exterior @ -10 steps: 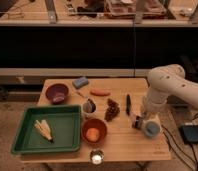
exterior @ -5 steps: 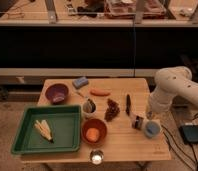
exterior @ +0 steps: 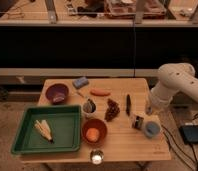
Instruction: Place towel in plastic cup
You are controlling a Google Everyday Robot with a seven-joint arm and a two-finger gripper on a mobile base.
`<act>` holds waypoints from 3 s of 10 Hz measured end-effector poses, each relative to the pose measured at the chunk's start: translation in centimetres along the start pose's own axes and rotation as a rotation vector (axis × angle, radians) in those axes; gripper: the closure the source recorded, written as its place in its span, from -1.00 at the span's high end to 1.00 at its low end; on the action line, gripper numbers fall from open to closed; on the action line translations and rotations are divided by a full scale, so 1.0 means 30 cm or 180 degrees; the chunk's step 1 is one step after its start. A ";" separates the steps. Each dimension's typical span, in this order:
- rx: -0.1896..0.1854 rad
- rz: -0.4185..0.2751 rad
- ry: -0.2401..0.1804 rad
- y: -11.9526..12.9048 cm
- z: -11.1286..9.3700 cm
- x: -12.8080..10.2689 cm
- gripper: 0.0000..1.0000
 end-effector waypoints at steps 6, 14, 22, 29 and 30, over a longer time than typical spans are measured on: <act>-0.0245 0.0222 0.0032 0.047 0.069 0.035 -1.00; -0.0354 0.0434 0.0170 0.131 0.048 0.066 -1.00; -0.0450 0.0294 0.0219 0.219 0.069 0.026 -1.00; -0.0626 0.0198 -0.0006 0.232 0.171 0.006 -1.00; -0.0628 0.0179 -0.0027 0.230 0.175 0.002 -0.96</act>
